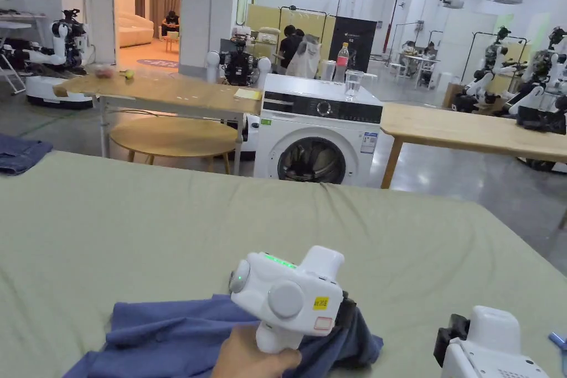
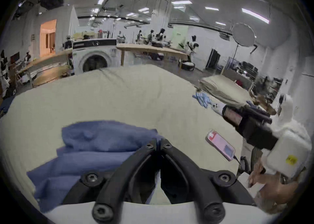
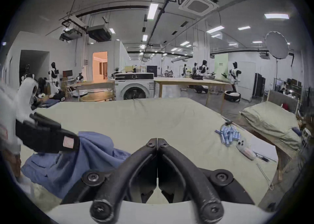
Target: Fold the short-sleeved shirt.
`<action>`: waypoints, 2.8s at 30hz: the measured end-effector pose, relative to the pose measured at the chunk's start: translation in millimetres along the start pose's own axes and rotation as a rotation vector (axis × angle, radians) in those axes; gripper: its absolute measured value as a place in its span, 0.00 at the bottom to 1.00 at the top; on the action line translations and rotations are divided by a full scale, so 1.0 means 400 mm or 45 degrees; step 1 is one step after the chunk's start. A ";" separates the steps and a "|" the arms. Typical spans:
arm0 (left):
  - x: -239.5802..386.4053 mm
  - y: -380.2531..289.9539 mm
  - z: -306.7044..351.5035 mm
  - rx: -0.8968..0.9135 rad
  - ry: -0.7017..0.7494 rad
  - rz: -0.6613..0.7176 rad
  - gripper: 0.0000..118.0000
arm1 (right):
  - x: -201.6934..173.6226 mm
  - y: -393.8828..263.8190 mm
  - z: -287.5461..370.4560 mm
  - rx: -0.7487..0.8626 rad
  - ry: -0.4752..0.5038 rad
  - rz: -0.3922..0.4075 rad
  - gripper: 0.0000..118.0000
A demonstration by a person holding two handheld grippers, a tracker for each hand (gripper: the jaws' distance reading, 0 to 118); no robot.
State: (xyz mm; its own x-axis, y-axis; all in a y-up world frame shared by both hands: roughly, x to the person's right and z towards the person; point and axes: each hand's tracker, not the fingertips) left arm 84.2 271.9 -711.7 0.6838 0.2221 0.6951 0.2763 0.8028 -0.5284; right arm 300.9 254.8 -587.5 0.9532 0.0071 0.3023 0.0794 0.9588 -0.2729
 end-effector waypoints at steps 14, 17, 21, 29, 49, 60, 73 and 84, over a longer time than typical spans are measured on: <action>-0.095 -0.110 0.243 0.242 0.312 0.098 0.37 | -0.129 0.026 0.032 0.080 0.125 0.035 0.00; -0.130 -0.164 0.290 0.215 0.435 0.107 0.00 | -0.170 0.026 0.033 0.092 0.170 0.042 0.00; -0.197 -0.231 0.351 0.151 0.471 0.173 0.00 | -0.215 0.019 0.028 0.091 0.211 0.044 0.00; -0.418 -0.243 0.436 0.061 0.572 0.440 0.00 | -0.248 0.012 0.002 0.045 0.262 0.060 0.00; -0.779 -0.212 0.132 -0.482 0.766 0.582 0.58 | -0.177 -0.021 -0.087 -0.115 0.194 0.111 0.00; -0.663 -0.208 0.232 -0.249 0.691 0.399 0.01 | -0.099 0.040 -0.222 -0.301 0.154 0.055 0.00; -0.590 -0.220 0.430 -0.056 0.740 0.435 0.01 | -0.151 -0.050 -0.549 -0.953 0.311 0.066 0.49; -0.590 -0.240 0.441 -0.058 0.744 0.455 0.01 | -0.141 -0.058 -0.502 -0.817 0.363 0.107 0.02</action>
State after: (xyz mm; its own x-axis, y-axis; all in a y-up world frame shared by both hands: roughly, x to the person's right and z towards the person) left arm -222.8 240.0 -739.4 0.9869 0.1237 0.1036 -0.0149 0.7091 -0.7050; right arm 304.1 175.2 -781.6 0.9959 -0.0855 0.0295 0.0752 0.6008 -0.7959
